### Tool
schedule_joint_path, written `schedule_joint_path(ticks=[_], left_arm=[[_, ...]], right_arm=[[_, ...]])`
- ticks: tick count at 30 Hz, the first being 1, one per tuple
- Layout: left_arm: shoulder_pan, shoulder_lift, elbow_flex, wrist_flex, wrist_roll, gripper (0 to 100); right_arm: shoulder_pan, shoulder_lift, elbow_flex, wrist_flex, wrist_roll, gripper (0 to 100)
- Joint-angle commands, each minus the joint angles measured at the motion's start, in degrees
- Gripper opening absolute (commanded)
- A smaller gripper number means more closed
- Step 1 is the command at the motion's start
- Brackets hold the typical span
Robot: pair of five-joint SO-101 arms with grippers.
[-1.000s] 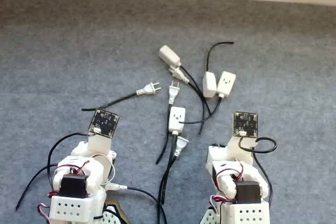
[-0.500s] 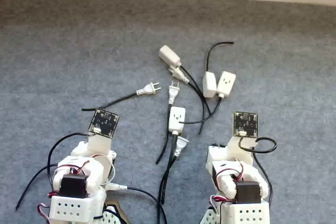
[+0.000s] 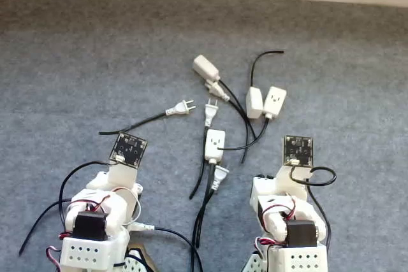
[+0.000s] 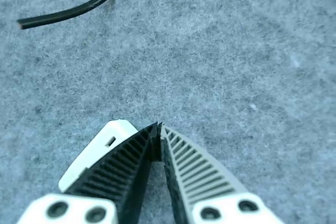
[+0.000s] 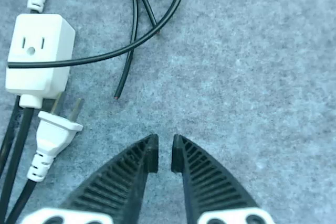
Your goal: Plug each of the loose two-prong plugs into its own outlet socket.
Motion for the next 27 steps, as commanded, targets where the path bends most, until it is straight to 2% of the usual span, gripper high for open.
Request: schedule_joint_path(ticks=[1, 5, 10, 23, 25, 27], left_arm=[[0.8, -0.2, 1.0, -0.6, -0.4, 1], [0.5, -0.2, 1.0, -10.3, -0.4, 1], [0.5, -0.2, 1.0, -22.0, -0.4, 1], [0.7, -0.2, 1.0, -53.1, -0.4, 1], [0.7, -0.2, 1.0, -55.2, -0.4, 1], [0.4, 0.1, 1.0, -52.4, -0.4, 1]], right_arm=[[-0.5, -0.6, 7.6, 0.3, -0.2, 5.9], [-0.5, -0.7, 7.6, -1.5, -0.5, 5.9], [-0.3, -0.7, 7.6, -11.2, -0.2, 5.9], [-0.4, -0.7, 7.6, -52.3, -0.4, 5.9], [-0.5, -0.6, 7.6, -51.6, -0.5, 5.9], [-0.5, -0.6, 7.6, -46.4, -0.3, 5.9]])
